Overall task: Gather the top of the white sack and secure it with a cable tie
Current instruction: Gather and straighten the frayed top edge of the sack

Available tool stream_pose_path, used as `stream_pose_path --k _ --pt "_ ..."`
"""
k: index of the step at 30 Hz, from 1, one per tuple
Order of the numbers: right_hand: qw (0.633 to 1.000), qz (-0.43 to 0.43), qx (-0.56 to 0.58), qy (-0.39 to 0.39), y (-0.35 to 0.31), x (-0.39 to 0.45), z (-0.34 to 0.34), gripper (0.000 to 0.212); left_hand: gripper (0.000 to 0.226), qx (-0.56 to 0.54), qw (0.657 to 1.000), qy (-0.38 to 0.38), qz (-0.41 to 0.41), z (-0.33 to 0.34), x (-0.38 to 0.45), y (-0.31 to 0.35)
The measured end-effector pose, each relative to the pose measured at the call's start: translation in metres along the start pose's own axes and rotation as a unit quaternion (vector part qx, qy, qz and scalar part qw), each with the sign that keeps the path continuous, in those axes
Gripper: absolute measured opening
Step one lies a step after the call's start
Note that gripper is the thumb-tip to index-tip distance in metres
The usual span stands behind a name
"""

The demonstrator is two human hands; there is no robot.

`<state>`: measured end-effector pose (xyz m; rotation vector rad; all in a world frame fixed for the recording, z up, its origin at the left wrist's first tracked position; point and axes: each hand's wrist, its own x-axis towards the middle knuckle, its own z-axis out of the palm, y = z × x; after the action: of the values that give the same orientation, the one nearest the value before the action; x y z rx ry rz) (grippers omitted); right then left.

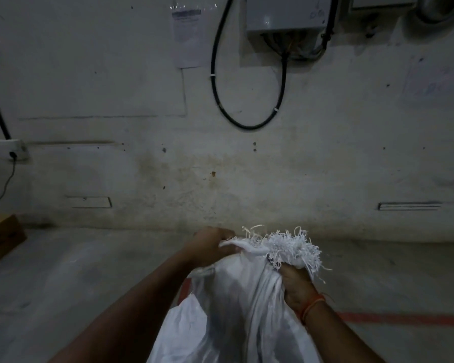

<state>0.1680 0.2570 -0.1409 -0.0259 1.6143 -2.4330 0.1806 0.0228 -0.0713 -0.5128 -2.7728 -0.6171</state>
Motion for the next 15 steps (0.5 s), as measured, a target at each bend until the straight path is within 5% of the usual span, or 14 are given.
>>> stream_pose_path --k 5,9,12,15 --pt "0.989 -0.066 -0.052 -0.12 -0.009 -0.006 0.018 0.032 0.05 0.037 0.998 0.024 0.055 0.007 0.016 0.022" --pt "0.983 -0.063 -0.126 -0.118 -0.001 0.007 0.015 0.061 0.032 0.02 0.996 0.049 0.068 0.013 0.014 0.027" --pt "0.995 -0.022 -0.077 -0.06 0.01 0.016 0.0 0.061 0.033 -0.094 0.993 0.066 -0.031 0.004 0.002 0.02" --pt "0.999 -0.006 -0.049 -0.006 0.012 0.013 -0.004 0.034 0.027 -0.184 0.949 0.177 -0.185 -0.005 -0.015 0.007"
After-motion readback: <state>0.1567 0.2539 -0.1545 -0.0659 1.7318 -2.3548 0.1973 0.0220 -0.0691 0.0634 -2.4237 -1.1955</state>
